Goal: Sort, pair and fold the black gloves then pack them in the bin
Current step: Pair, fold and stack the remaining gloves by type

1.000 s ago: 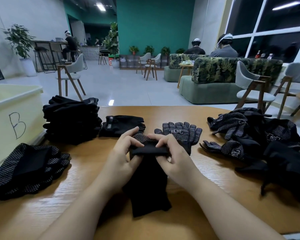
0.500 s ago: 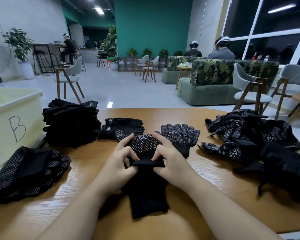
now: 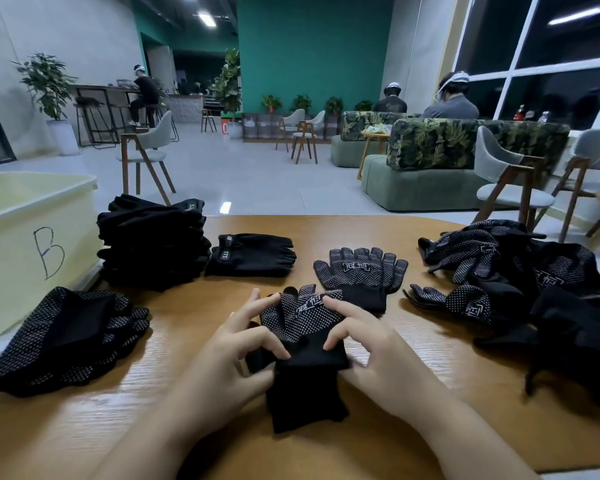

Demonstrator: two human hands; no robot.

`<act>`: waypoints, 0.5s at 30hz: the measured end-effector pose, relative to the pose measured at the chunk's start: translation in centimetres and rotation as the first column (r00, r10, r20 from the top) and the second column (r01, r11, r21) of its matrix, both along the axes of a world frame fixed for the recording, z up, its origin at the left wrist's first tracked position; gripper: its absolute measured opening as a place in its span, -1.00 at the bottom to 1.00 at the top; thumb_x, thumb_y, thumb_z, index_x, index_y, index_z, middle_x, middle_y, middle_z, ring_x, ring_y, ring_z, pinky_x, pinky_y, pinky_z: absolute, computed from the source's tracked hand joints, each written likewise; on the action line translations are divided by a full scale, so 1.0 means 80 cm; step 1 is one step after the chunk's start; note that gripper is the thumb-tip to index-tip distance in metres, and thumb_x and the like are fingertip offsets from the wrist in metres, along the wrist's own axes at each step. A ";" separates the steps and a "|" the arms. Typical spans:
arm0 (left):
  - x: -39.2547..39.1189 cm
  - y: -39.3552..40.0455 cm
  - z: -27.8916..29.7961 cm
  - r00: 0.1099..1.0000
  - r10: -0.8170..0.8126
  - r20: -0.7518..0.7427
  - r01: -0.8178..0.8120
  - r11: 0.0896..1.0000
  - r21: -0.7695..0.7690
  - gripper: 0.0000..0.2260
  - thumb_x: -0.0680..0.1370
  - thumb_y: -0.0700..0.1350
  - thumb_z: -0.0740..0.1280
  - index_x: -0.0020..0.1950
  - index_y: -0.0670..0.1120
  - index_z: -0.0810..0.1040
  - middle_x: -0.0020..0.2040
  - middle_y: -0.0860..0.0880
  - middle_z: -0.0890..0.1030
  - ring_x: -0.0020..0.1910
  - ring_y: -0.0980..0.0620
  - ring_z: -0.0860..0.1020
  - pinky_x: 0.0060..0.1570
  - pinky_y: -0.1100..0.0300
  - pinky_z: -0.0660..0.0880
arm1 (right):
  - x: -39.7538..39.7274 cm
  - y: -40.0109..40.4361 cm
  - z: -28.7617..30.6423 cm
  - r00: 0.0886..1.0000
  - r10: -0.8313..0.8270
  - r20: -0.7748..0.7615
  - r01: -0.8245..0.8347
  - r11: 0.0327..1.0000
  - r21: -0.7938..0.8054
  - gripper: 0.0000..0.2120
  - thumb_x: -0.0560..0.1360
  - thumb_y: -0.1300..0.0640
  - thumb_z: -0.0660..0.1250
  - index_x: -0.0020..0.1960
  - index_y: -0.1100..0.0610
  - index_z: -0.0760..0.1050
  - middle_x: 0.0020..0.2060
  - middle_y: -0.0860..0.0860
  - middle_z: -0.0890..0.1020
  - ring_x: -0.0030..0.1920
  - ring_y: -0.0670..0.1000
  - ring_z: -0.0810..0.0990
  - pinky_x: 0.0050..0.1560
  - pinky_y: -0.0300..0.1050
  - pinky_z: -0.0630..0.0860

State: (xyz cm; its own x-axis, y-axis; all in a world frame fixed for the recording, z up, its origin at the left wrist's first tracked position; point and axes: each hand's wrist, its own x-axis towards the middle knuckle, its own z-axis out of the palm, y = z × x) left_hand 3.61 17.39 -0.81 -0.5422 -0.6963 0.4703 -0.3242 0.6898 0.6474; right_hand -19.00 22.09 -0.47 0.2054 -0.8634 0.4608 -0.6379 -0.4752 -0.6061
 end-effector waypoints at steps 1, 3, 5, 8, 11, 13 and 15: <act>0.002 0.003 0.000 1.000 -0.010 -0.005 0.010 1.000 0.002 -0.79 0.36 -0.17 0.38 -0.15 0.15 0.56 0.40 0.39 0.24 0.47 0.31 0.06 0.41 0.33 0.05 | -0.001 0.004 -0.002 1.000 -0.002 0.000 0.002 1.000 0.000 -0.68 0.39 0.30 0.38 -0.10 -0.11 0.45 0.36 -0.26 0.32 0.38 -0.33 0.26 0.25 -0.49 0.19; 0.005 0.007 0.000 0.999 -0.028 -0.021 0.029 1.000 0.009 -0.79 0.38 -0.21 0.40 -0.16 0.13 0.58 0.39 0.37 0.28 0.46 0.31 0.12 0.32 0.49 0.10 | -0.001 0.010 -0.005 1.000 -0.004 0.016 0.004 1.000 0.015 -0.66 0.41 0.35 0.38 -0.14 -0.11 0.46 0.35 -0.27 0.34 0.36 -0.36 0.27 0.23 -0.50 0.21; 0.008 0.011 0.000 0.999 -0.036 -0.023 0.036 0.999 0.011 -0.80 0.38 -0.21 0.41 -0.18 0.12 0.59 0.38 0.35 0.33 0.45 0.30 0.16 0.29 0.51 0.14 | 0.000 0.014 -0.005 1.000 -0.007 0.028 0.006 0.999 0.034 -0.62 0.41 0.39 0.34 -0.19 -0.12 0.45 0.33 -0.28 0.36 0.33 -0.39 0.27 0.20 -0.49 0.24; 0.009 0.018 0.000 0.998 -0.056 -0.020 0.057 0.998 0.034 -0.88 0.38 -0.10 0.38 -0.18 0.13 0.59 0.35 0.34 0.37 0.44 0.29 0.20 0.31 0.47 0.17 | 0.002 0.015 -0.007 0.999 0.005 0.044 -0.009 0.996 0.086 -0.59 0.40 0.44 0.29 -0.20 -0.10 0.43 0.32 -0.30 0.39 0.31 -0.28 0.37 0.19 -0.30 0.40; 0.008 0.025 0.002 0.997 -0.075 -0.025 0.076 0.994 0.074 -0.89 0.35 0.02 0.30 -0.17 0.14 0.59 0.32 0.34 0.39 0.40 0.33 0.24 0.27 0.49 0.21 | 0.003 0.015 -0.009 0.999 0.029 0.021 -0.031 0.989 0.143 -0.62 0.42 0.43 0.29 -0.19 -0.08 0.41 0.29 -0.10 0.47 0.21 0.05 0.50 0.21 -0.10 0.45; 0.008 0.028 0.002 0.997 -0.081 -0.008 0.082 0.993 0.086 -0.88 0.34 0.02 0.28 -0.18 0.14 0.58 0.30 0.35 0.39 0.39 0.35 0.25 0.25 0.50 0.21 | 0.003 0.015 -0.008 0.999 0.015 -0.029 -0.011 0.989 0.147 -0.63 0.44 0.41 0.27 -0.19 -0.08 0.42 0.28 -0.27 0.42 0.22 -0.02 0.50 0.16 -0.27 0.41; 0.009 0.028 0.001 0.996 -0.094 0.010 0.092 0.991 0.097 -0.91 0.35 0.03 0.30 -0.18 0.15 0.57 0.30 0.35 0.39 0.38 0.35 0.26 0.26 0.46 0.26 | 0.004 0.015 -0.006 0.999 0.007 -0.052 0.001 0.988 0.152 -0.61 0.46 0.40 0.23 -0.21 -0.11 0.41 0.27 -0.37 0.35 0.29 -0.30 0.36 0.17 -0.42 0.30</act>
